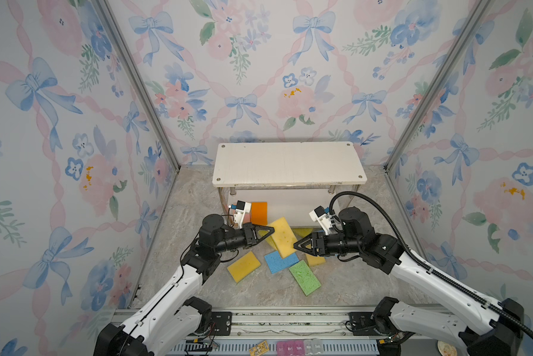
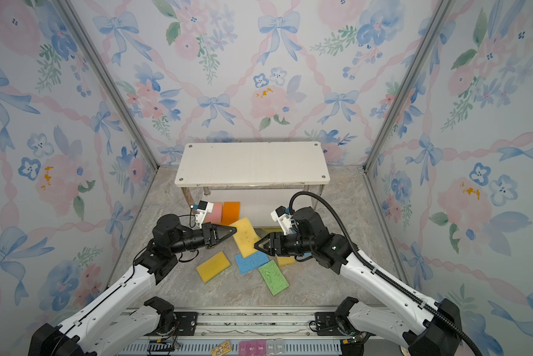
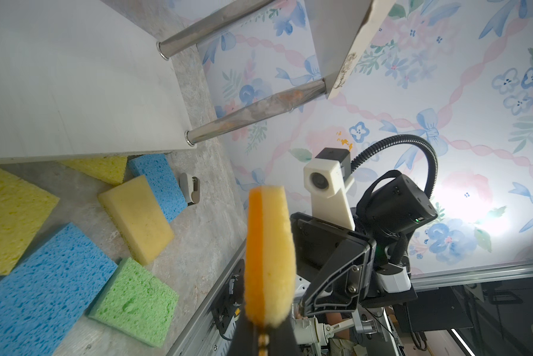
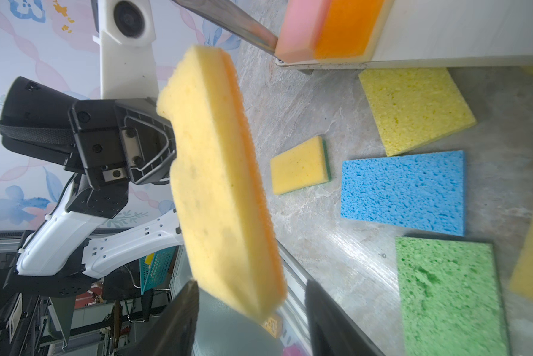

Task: Arrange cleaning sponges on a shelf
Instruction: Pick up the cleaning sponge from the bottom-center of the table.

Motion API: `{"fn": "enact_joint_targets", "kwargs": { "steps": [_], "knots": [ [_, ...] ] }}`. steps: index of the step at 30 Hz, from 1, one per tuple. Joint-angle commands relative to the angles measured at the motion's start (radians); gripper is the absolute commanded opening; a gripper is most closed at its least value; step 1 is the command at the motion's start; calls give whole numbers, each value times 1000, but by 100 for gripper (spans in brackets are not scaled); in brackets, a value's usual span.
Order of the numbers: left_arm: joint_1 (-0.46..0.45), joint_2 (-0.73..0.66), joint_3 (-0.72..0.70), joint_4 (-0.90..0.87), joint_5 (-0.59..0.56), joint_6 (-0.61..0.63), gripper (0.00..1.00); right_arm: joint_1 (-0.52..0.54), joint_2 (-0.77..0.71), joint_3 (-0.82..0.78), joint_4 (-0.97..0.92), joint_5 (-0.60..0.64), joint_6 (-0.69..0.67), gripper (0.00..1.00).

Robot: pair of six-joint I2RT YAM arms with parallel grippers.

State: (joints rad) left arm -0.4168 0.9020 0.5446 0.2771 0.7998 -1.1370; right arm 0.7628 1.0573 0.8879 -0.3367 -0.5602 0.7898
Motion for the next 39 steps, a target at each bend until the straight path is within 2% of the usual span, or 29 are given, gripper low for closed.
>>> {"fn": "enact_joint_targets", "kwargs": {
  "steps": [1, 5, 16, 25, 36, 39],
  "knots": [
    [9, -19, -11, 43, 18, -18, 0, 32, 17, 37, -6, 20, -20, 52],
    [7, -26, -21, 43, 22, -23, 0, 41, 19, 44, -2, 43, -24, 47],
    [8, -13, -7, -21, 27, 28, 0, 26, -24, 46, -44, 67, -39, 47],
    [9, 8, 5, -19, 30, 39, 0, 32, -13, 37, -35, 63, -30, 34],
    [10, 15, 2, -15, 34, 42, 0, 46, 48, 83, -92, 97, -68, 32],
    [10, 17, -3, -11, 33, 42, 0, 52, 65, 101, -106, 108, -77, 27]
  ]
}}
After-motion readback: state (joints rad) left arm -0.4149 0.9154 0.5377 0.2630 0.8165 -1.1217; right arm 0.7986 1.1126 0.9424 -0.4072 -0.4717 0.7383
